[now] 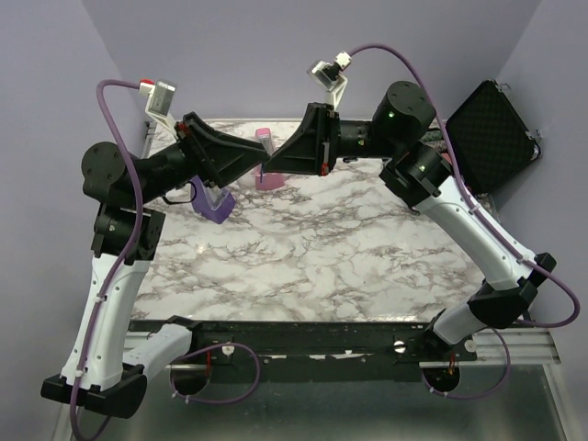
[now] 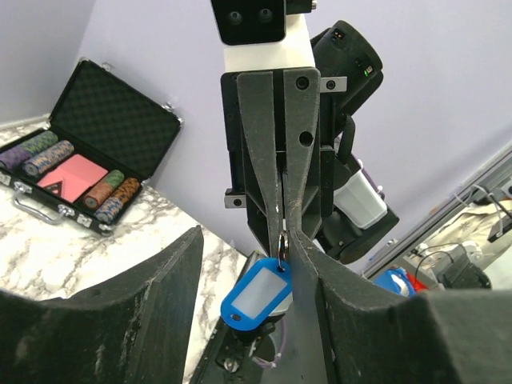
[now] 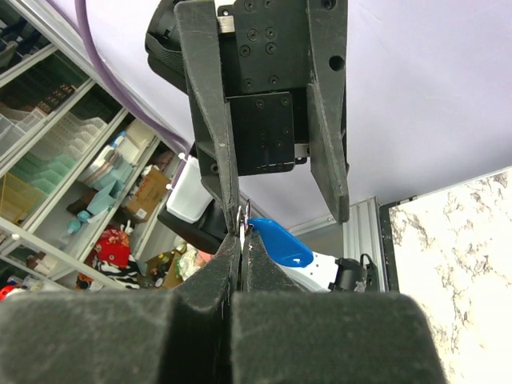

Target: Remove the keys from the keyring

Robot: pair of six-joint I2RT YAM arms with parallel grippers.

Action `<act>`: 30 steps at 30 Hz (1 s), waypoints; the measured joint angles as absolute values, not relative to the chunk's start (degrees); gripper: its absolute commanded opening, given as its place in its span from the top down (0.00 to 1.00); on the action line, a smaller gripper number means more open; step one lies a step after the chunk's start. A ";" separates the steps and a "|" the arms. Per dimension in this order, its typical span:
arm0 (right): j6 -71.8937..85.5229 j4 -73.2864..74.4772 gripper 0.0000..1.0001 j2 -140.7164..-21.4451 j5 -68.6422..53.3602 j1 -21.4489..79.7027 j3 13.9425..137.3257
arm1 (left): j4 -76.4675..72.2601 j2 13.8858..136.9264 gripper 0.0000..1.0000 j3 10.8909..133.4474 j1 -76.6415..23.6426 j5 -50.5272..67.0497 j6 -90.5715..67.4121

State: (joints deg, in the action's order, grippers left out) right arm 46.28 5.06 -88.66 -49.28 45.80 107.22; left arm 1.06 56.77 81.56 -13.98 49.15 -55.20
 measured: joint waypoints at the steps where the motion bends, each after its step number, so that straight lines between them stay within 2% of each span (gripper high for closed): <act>1: 46.44 4.89 0.99 -88.66 -49.28 45.80 107.22 | 0.69 56.77 0.48 81.14 -13.96 49.15 -55.75; 6: 46.54 4.32 0.99 -88.82 -49.08 45.80 107.22 | 0.30 56.42 0.47 80.86 -13.91 49.28 -56.42; 11: 46.57 4.12 0.99 -88.82 -48.66 45.80 107.22 | 0.36 55.44 0.32 80.86 -13.87 49.30 -56.40; 15: 46.59 4.08 0.99 -88.82 -48.03 45.80 107.22 | 1.28 54.85 0.29 81.23 -13.82 49.28 -55.96; 22: 46.59 4.05 0.99 -88.82 -46.06 45.80 107.20 | 5.17 53.91 0.46 82.02 -13.82 49.25 -52.56; 30: 46.59 4.05 0.99 -88.84 -45.45 45.80 107.20 | 6.66 52.60 0.50 81.82 -13.89 49.25 -49.67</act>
State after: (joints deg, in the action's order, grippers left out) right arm 46.59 4.05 -88.84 -45.45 45.80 107.20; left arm 6.66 52.60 81.82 -13.89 49.25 -49.67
